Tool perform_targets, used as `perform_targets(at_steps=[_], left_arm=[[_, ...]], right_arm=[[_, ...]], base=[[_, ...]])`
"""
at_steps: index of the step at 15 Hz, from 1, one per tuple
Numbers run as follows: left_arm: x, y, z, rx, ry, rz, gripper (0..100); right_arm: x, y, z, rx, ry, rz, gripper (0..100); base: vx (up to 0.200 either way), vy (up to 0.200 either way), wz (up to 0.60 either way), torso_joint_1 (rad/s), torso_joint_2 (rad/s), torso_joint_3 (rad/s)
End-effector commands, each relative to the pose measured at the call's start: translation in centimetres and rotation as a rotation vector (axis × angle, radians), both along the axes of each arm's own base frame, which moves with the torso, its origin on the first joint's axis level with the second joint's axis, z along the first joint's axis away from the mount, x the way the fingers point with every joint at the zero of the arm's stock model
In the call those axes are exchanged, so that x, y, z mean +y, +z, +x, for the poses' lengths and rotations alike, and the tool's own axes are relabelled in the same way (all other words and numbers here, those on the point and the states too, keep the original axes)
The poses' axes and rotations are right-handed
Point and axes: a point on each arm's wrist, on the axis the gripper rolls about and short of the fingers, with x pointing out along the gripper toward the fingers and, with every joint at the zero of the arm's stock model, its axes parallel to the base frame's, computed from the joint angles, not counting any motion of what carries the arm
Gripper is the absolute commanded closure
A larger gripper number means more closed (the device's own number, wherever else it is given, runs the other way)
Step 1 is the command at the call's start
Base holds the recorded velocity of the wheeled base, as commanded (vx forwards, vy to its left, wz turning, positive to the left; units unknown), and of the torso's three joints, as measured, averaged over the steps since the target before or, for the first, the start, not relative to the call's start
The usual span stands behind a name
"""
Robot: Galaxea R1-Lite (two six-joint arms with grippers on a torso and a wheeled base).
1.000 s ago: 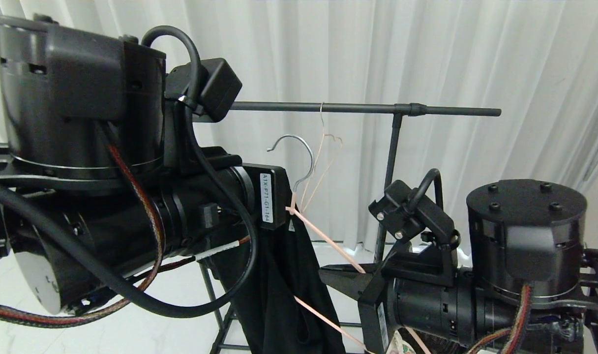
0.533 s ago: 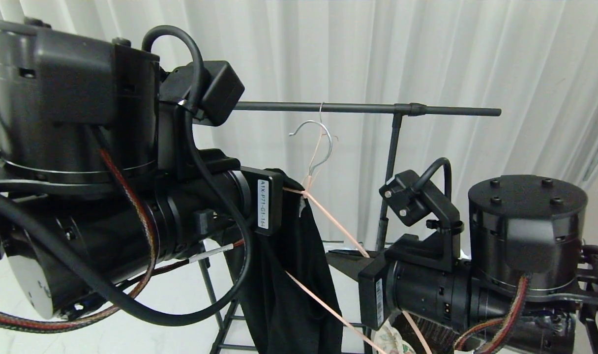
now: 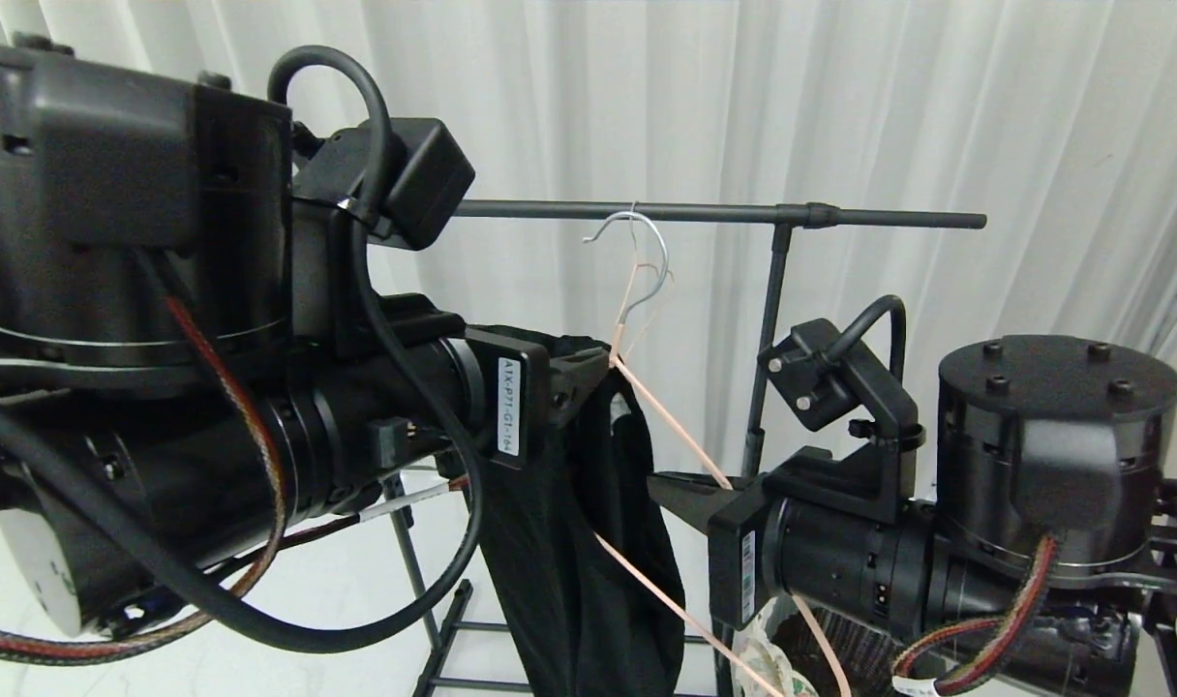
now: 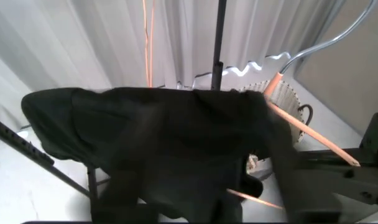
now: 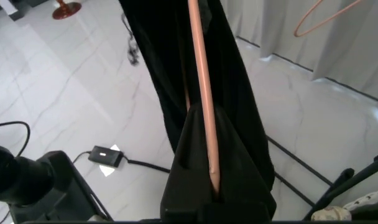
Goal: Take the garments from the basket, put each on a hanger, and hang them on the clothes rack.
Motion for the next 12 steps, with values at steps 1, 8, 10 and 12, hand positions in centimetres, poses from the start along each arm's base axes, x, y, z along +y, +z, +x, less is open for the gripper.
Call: perform_targets(at_steps=[1,8,10,12], left_arm=[[0.5,0.4,-0.4,-0.012,0.002,-0.014,0],[3.1,-1.1,-2.4,-0.025,-0.014,0.074,0],[4.0,-1.5,-3.4,-0.045,-0.131,0.115,0],[4.4,-1.5,-4.1,-0.06,-0.251,0.122,0]], right_arm=[[-0.1,0.0,0.2,-0.018,-0.013,-0.009,100],[-2.4,0.7,1.6,-0.166,-0.035,-0.045,100],[-4.6,0.2,0.2,-0.184,0.06,-0.067,100],[-6.7,-0.9,-1.5,-0.216,0.162,-0.109,100]], base=[[0.0,0.0,0.0,0.0,0.0,0.0],[0.0,0.0,0.0,0.0,0.0,0.0],[0.0,0.0,0.0,0.0,0.0,0.0],[0.0,0.0,0.0,0.0,0.0,0.0]])
